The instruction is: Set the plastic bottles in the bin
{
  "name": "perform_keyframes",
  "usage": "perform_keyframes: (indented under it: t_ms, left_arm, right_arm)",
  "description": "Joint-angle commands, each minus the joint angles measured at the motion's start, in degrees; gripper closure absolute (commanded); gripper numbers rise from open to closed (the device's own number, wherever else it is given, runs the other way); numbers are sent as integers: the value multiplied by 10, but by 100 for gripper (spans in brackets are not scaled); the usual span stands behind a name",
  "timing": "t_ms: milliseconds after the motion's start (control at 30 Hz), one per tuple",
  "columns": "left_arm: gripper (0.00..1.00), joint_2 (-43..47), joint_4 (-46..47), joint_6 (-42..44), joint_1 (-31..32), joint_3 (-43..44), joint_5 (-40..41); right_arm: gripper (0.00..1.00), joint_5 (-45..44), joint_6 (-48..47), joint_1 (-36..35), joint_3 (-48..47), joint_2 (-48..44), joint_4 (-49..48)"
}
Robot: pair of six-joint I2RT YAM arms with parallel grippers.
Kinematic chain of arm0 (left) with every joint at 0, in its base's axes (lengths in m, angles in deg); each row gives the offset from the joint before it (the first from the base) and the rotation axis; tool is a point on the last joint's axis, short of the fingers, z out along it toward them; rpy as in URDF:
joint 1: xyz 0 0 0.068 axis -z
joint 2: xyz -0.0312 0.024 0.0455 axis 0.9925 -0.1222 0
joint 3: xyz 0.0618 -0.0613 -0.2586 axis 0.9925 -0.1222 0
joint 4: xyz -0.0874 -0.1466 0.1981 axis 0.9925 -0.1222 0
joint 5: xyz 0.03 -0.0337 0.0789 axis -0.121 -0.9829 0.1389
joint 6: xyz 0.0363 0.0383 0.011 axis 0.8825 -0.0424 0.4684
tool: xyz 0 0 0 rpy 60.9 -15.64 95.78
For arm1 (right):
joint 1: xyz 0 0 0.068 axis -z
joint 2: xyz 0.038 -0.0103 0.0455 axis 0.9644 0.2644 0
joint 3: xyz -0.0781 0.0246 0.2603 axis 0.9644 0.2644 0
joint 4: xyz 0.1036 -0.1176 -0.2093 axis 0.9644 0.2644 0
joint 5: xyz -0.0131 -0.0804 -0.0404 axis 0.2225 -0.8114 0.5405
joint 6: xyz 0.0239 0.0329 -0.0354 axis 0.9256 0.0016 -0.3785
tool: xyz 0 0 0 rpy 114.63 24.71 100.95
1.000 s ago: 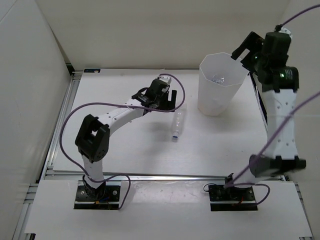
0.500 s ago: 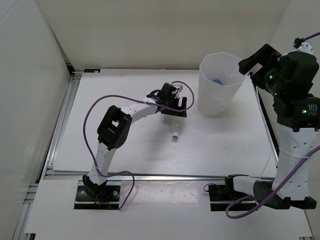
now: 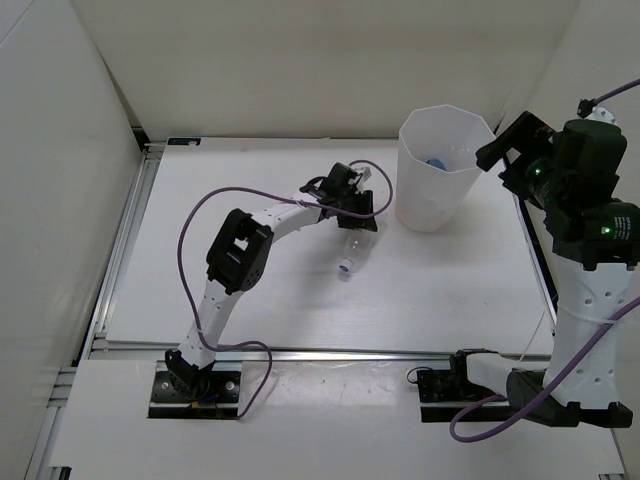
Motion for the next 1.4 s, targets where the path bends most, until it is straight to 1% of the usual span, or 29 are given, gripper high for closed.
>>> perform_keyframes:
  t_ms: [0,100,133,233,267,367,400,433,467,500,533,567,600,633,667,700,767,833,900,1000,1067,1233,1300,1367]
  left_arm:
    - [70,57,0,-13,-26,44,48]
    - [70,77,0,-25,-51,98,94]
    - [70,83,0,-25,-57,145,103]
    - [70,73,0,-36,-74,245,132]
    - [70,66,0,-36,-82,325,137]
    - [68,25,22,-61,-94,457,154]
    - [68,25,48,-70,-94,458,154]
    - [68,46,125,-93,-94,437,154]
    - [67,63,179,-104,-94,406,161]
    - [66,80,235,-113,-94,336,172]
    - [65,93,279,-134,-89,321,190]
    - [65,84,327,-141,-80,328,211]
    - [65,65,327,-141,-75,394,217]
    - [65,21,333,-158,-75,426,224]
    - [65,11,366,-167,-66,438,229]
    - [65,11,389,-172,-57,401,234]
    - [65,18,403,-154,-38,377,249]
    - [65,-2,403,-146,-28,405,244]
    - [63,-24,432,-146,-9,405,246]
    - [63,-39,449,-131,3,405,259]
    - [63,-46,455,-131,9,410,259]
    - [63,-57,460,-136,19,410,259]
    - [61,-58,460,-136,20,410,259]
    - [57,-58,454,-131,26,410,253]
  right_arm:
    - [0,-11,-11,4,12,-10,0]
    - [0,-11,-11,4,41,-15,0]
    - [0,-11,-5,4,47,-15,-5]
    - [0,-11,-5,4,69,-21,-5]
    - [0,-11,0,9,75,-27,-5]
    - [0,-11,0,9,90,-33,-5]
    - [0,-11,5,14,90,-41,-5]
    - [0,-11,5,14,95,-41,-5]
    - [0,-11,5,14,95,-47,-5]
    - [0,-11,5,14,95,-47,-5]
    - [0,-11,10,14,95,-47,8]
    - [0,-16,11,14,89,-47,14]
    - [0,-24,17,14,89,-52,21]
    - [0,-24,17,14,80,-52,35]
    - [0,-24,24,14,75,-52,42]
    - [0,-24,24,14,60,-52,48]
    - [0,-24,24,14,41,-52,67]
    - [0,-24,24,14,20,-52,74]
    - [0,-12,24,14,14,-52,82]
    - [0,-7,24,14,1,-58,94]
    - [0,-7,19,14,1,-58,109]
    - [0,-12,18,14,19,-74,109]
    - [0,-12,24,14,19,-74,109]
    - [0,-12,24,14,19,-74,109]
